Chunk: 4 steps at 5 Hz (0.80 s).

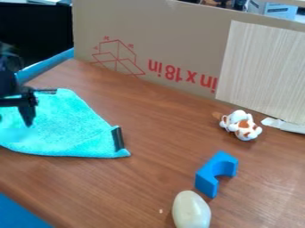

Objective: Move the cloth to the top left edge of the table

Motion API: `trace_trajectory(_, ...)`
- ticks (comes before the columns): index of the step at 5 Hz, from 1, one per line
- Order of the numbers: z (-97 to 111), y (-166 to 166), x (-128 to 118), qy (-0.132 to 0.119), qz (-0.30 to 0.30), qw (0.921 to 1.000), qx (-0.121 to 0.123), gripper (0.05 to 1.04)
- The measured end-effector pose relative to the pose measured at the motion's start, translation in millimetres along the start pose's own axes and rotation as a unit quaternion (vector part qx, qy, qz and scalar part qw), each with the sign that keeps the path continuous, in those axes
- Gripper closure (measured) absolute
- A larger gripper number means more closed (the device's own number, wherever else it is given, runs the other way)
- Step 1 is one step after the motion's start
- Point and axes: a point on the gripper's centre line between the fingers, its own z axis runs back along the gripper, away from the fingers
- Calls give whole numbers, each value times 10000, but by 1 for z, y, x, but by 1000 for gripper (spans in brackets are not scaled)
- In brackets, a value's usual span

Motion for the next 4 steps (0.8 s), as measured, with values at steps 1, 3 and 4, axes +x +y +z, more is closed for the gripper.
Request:
trace_trajectory(1,-10,-6,0,77,-93,9997,-195,84)
trace_trajectory(3,-18,-15,-1,345,-304,9967,-667,84)
trace_trajectory(4,-19,-27,0,358,-289,9966,-685,84)
